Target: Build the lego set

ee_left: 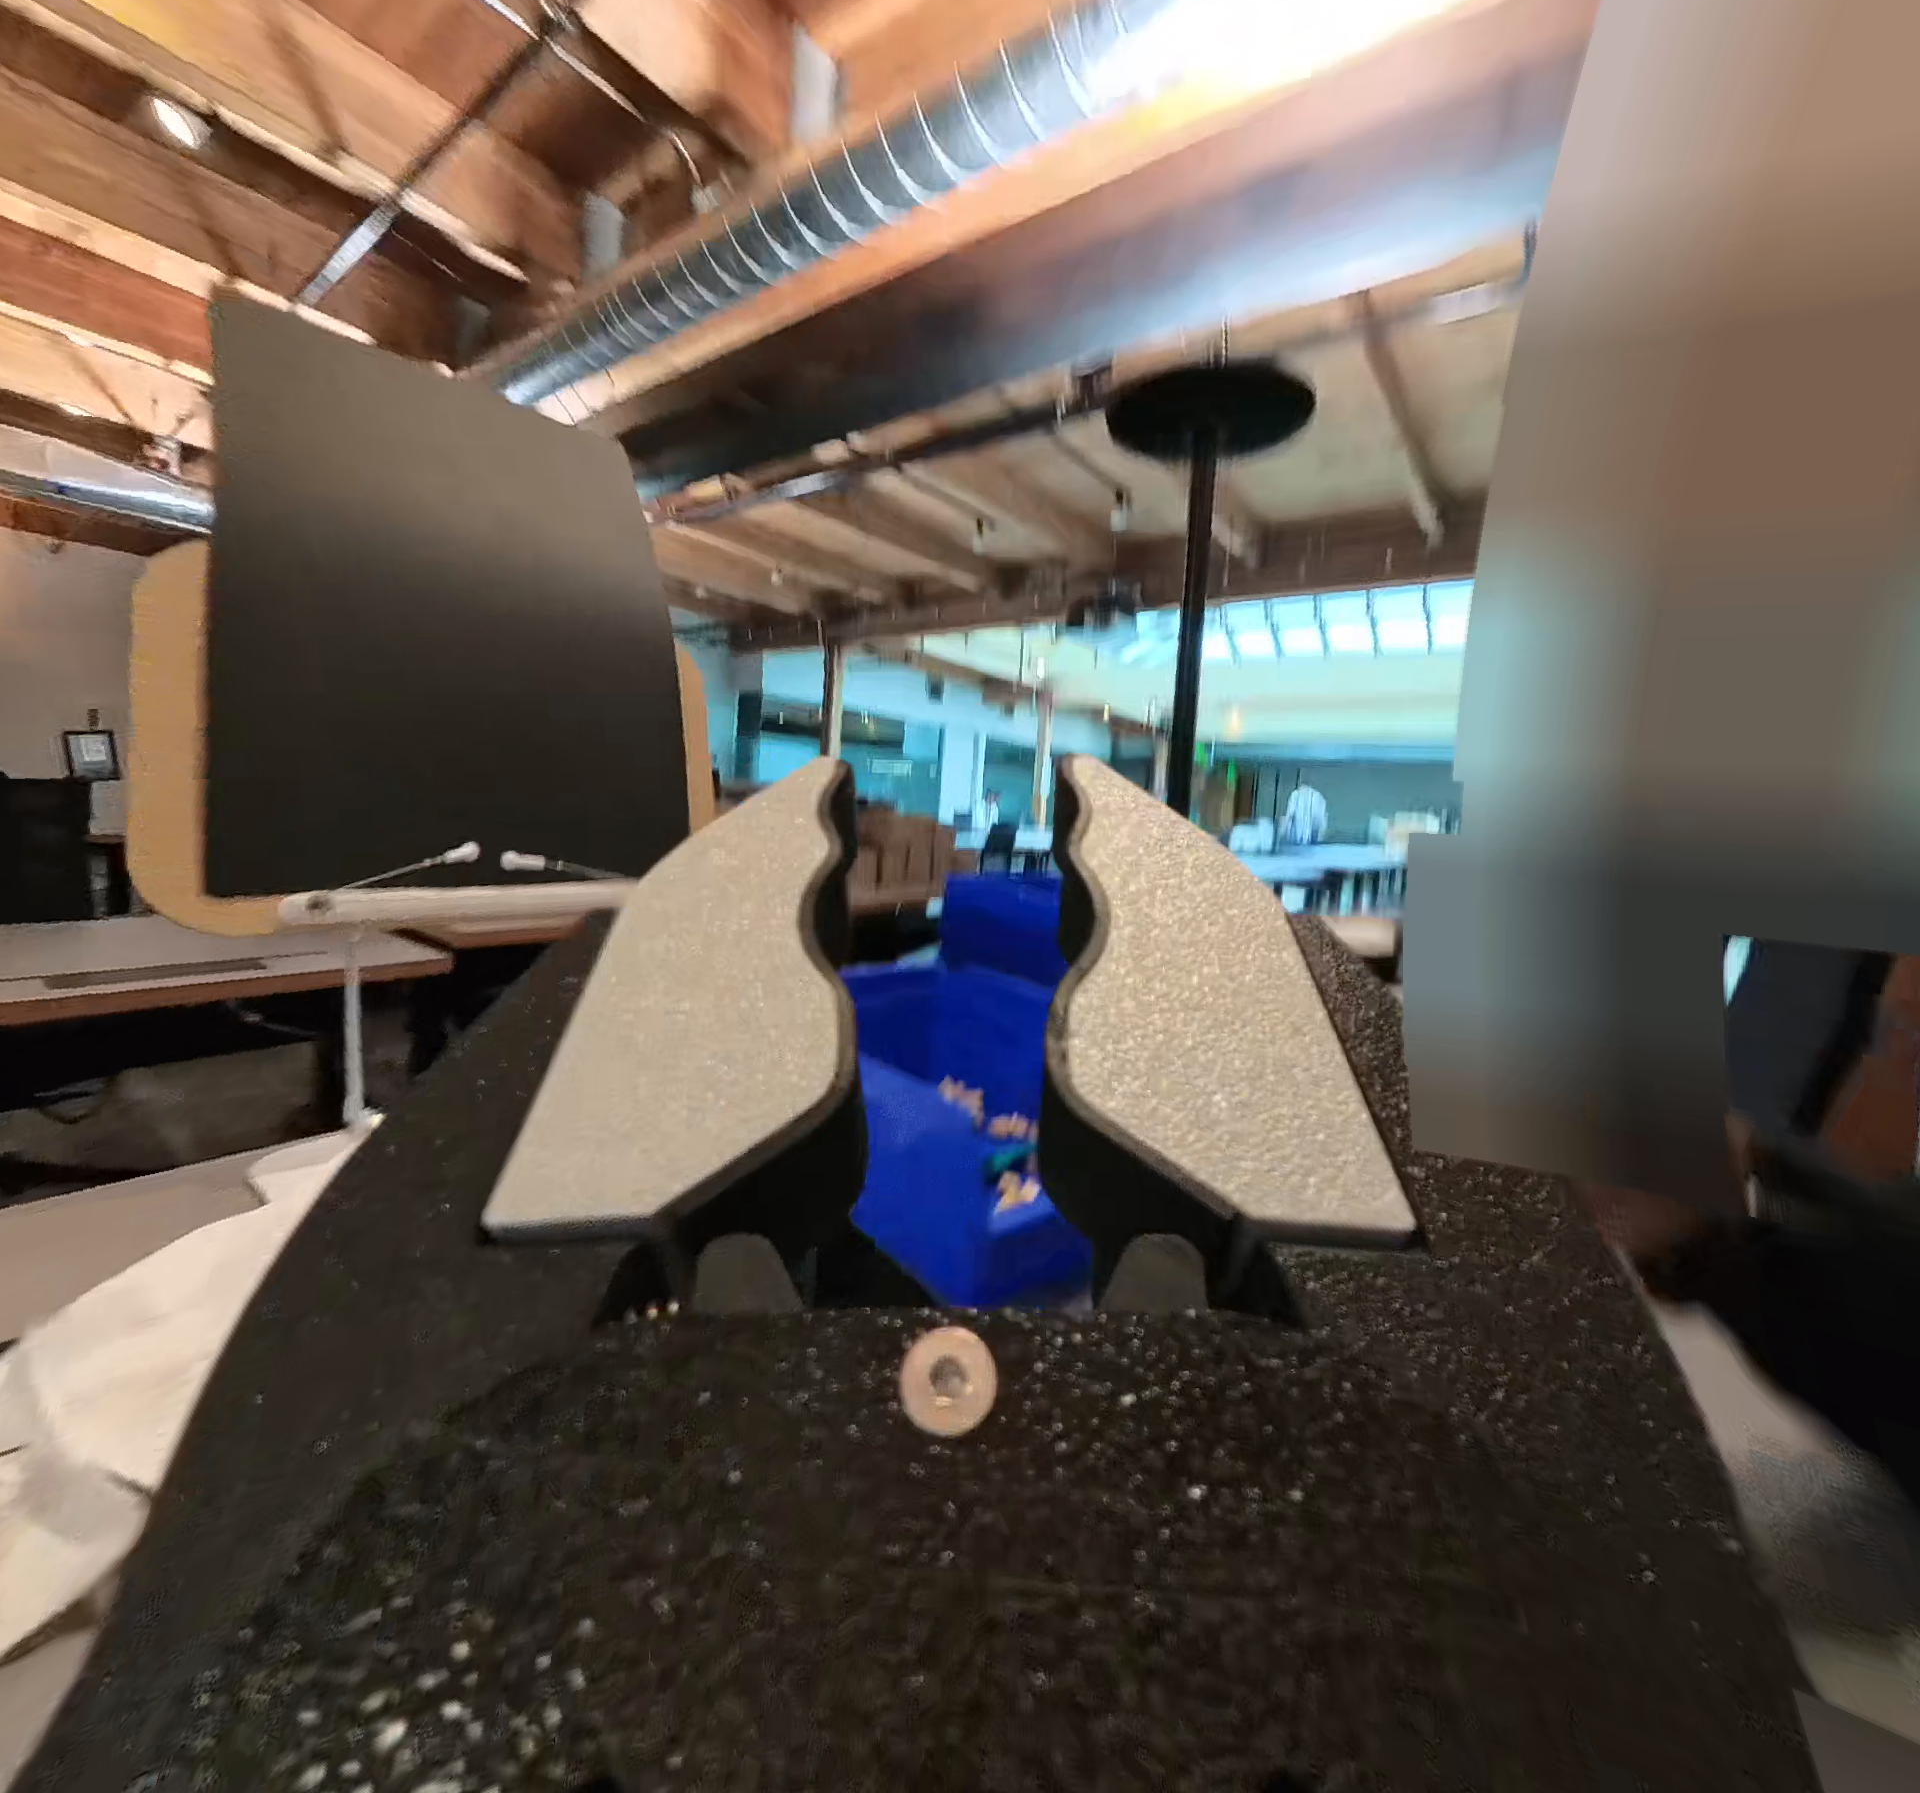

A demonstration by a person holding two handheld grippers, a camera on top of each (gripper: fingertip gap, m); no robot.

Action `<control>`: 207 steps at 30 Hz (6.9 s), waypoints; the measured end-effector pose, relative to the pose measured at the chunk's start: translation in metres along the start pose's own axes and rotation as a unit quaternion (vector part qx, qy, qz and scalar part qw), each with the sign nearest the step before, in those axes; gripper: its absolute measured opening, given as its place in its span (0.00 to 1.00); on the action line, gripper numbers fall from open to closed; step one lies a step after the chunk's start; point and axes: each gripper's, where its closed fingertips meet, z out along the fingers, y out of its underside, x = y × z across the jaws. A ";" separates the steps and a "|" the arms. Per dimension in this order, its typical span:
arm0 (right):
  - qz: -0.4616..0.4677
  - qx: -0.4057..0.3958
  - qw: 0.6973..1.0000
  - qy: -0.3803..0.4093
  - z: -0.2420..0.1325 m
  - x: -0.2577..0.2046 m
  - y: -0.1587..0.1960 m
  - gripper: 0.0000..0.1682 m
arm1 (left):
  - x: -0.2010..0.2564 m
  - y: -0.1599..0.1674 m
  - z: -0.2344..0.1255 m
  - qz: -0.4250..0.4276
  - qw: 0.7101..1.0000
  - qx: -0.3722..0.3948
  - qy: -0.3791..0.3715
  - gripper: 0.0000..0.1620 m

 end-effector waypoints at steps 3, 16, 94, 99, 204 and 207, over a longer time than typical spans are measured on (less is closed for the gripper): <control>-0.061 -0.053 0.995 0.067 -0.026 0.067 0.011 0.24 | -0.010 0.039 0.009 0.052 0.994 -0.098 0.012 0.22; -0.240 -0.364 0.892 -0.123 0.027 0.247 0.131 0.21 | -0.008 0.111 0.012 0.181 0.960 -0.211 0.043 0.22; -0.261 -0.430 0.848 -0.163 -0.121 0.167 0.168 0.15 | -0.015 0.153 -0.007 0.130 0.950 -0.279 0.050 0.16; -0.270 -0.430 0.847 -0.155 -0.119 0.173 0.163 0.15 | -0.014 0.153 -0.007 0.132 0.950 -0.280 0.051 0.16; -0.285 -0.500 0.799 -0.175 -0.021 0.235 0.188 0.17 | -0.019 0.143 -0.027 0.119 0.954 -0.274 0.033 0.15; -0.280 -0.500 0.801 -0.176 -0.025 0.233 0.189 0.17 | -0.017 0.142 -0.027 0.121 0.954 -0.272 0.036 0.15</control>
